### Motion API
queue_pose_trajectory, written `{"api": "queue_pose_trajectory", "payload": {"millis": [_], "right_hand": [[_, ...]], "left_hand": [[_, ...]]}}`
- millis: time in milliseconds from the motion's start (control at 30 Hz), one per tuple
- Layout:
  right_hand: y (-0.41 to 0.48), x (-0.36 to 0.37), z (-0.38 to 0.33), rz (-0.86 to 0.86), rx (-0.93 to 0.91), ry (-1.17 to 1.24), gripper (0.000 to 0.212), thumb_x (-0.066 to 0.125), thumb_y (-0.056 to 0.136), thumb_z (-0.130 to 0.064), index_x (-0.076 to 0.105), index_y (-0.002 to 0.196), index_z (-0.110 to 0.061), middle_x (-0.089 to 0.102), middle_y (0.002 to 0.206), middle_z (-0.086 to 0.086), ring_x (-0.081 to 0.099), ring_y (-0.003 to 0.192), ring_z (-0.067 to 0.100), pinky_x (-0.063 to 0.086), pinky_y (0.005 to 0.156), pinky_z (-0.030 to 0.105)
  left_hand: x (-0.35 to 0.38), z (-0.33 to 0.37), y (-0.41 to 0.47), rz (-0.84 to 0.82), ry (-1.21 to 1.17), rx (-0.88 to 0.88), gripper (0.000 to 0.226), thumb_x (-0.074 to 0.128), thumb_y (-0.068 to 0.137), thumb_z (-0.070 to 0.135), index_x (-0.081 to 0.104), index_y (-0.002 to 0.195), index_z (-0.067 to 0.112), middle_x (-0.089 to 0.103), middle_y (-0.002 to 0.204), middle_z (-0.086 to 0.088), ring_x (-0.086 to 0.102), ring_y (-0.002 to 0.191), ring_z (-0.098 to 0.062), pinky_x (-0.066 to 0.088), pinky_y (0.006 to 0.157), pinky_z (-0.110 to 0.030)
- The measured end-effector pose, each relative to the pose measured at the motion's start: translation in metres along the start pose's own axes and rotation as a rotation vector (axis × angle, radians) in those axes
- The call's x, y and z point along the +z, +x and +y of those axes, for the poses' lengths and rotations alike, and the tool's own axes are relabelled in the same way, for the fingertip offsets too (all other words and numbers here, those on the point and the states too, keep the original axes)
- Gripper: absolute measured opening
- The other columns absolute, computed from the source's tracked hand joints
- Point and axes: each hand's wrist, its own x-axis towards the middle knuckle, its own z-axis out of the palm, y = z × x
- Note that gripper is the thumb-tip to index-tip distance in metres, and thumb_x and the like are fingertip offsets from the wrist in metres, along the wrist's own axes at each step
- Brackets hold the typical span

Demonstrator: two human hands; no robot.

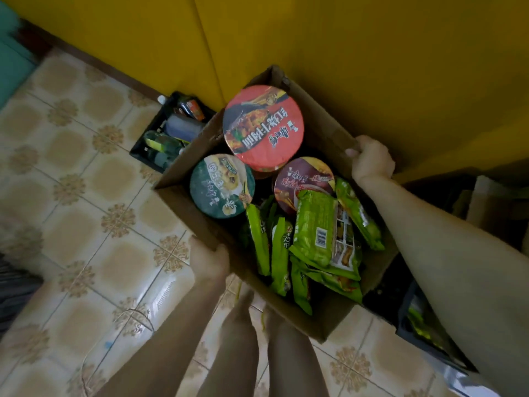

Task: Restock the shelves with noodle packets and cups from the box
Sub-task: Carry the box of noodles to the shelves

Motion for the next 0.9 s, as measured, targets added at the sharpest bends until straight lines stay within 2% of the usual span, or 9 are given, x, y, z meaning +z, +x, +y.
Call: {"api": "queue_pose_trajectory", "payload": {"millis": [67, 133, 233, 300, 400, 467, 700, 800, 900], "right_hand": [[-0.005, -0.004, -0.015, -0.006, -0.009, -0.003, 0.018, 0.047, 0.095, -0.019, 0.059, 0.104, -0.009, 0.063, 0.109, 0.015, 0.056, 0.106, 0.034, 0.042, 0.085, 0.040], [-0.012, -0.011, -0.031, -0.017, -0.020, -0.010, 0.018, 0.047, 0.095, -0.020, 0.058, 0.104, -0.008, 0.062, 0.109, 0.015, 0.056, 0.106, 0.034, 0.043, 0.085, 0.040], [-0.025, -0.024, -0.051, -0.012, -0.042, -0.030, 0.016, 0.047, 0.095, -0.020, 0.056, 0.101, -0.008, 0.062, 0.108, 0.015, 0.056, 0.104, 0.035, 0.042, 0.081, 0.038], [-0.036, -0.034, -0.064, -0.007, -0.058, -0.037, 0.016, 0.047, 0.095, -0.021, 0.056, 0.102, -0.009, 0.063, 0.107, 0.015, 0.057, 0.103, 0.036, 0.042, 0.080, 0.038], [-0.056, -0.048, -0.080, 0.005, -0.077, -0.044, 0.018, 0.049, 0.095, -0.023, 0.056, 0.104, -0.009, 0.063, 0.108, 0.015, 0.058, 0.104, 0.036, 0.042, 0.078, 0.037], [-0.073, -0.058, -0.089, 0.019, -0.069, -0.021, 0.019, 0.049, 0.094, -0.025, 0.057, 0.105, -0.011, 0.064, 0.107, 0.013, 0.058, 0.104, 0.034, 0.041, 0.076, 0.035], [-0.159, -0.077, -0.118, 0.178, 0.056, 0.136, 0.021, 0.050, 0.094, -0.021, 0.061, 0.104, -0.006, 0.065, 0.105, 0.014, 0.059, 0.101, 0.031, 0.041, 0.077, 0.030], [-0.208, -0.081, -0.128, 0.275, 0.174, 0.222, 0.020, 0.050, 0.094, -0.017, 0.062, 0.102, -0.002, 0.065, 0.104, 0.017, 0.059, 0.099, 0.031, 0.038, 0.075, 0.027], [-0.255, -0.090, -0.130, 0.317, 0.245, 0.228, 0.022, 0.050, 0.095, -0.019, 0.060, 0.105, -0.003, 0.064, 0.103, 0.016, 0.059, 0.098, 0.031, 0.040, 0.075, 0.030]], "left_hand": [[-0.021, 0.017, 0.001, -0.003, 0.019, 0.028, 0.020, 0.045, 0.079, -0.011, 0.045, 0.095, 0.003, 0.058, 0.078, -0.017, 0.061, 0.052, -0.026, 0.054, 0.040, -0.041], [-0.042, 0.031, 0.000, -0.010, 0.042, 0.047, 0.019, 0.044, 0.080, -0.012, 0.044, 0.084, 0.007, 0.055, 0.073, -0.014, 0.057, 0.044, -0.021, 0.052, 0.037, -0.038], [-0.071, 0.048, 0.000, 0.059, 0.053, 0.030, 0.019, 0.047, 0.081, -0.005, 0.041, 0.093, 0.008, 0.054, 0.085, -0.015, 0.058, 0.063, -0.032, 0.056, 0.053, -0.048], [-0.091, 0.059, -0.003, 0.093, 0.081, 0.056, 0.018, 0.049, 0.082, 0.001, 0.039, 0.095, 0.008, 0.050, 0.079, -0.012, 0.055, 0.071, -0.033, 0.054, 0.063, -0.046], [-0.121, 0.073, -0.004, 0.123, 0.137, 0.172, 0.015, 0.047, 0.087, 0.004, 0.035, 0.095, 0.009, 0.040, 0.070, -0.002, 0.044, 0.063, -0.022, 0.041, 0.059, -0.038], [-0.144, 0.082, 0.001, 0.116, 0.199, 0.262, 0.015, 0.047, 0.088, 0.006, 0.034, 0.096, 0.009, 0.039, 0.070, -0.001, 0.043, 0.062, -0.023, 0.037, 0.055, -0.036], [-0.221, 0.122, 0.020, -0.020, 0.373, 0.601, 0.029, 0.046, 0.089, 0.006, 0.042, 0.117, -0.001, 0.054, 0.096, -0.020, 0.054, 0.087, -0.037, 0.039, 0.063, -0.035], [-0.248, 0.136, 0.020, -0.074, 0.430, 0.759, 0.030, 0.048, 0.087, 0.005, 0.045, 0.117, 0.000, 0.058, 0.105, -0.024, 0.056, 0.095, -0.040, 0.044, 0.072, -0.040], [-0.269, 0.145, 0.008, -0.122, 0.504, 0.902, 0.027, 0.047, 0.090, 0.008, 0.043, 0.114, -0.003, 0.057, 0.102, -0.028, 0.056, 0.094, -0.043, 0.044, 0.073, -0.042]]}}
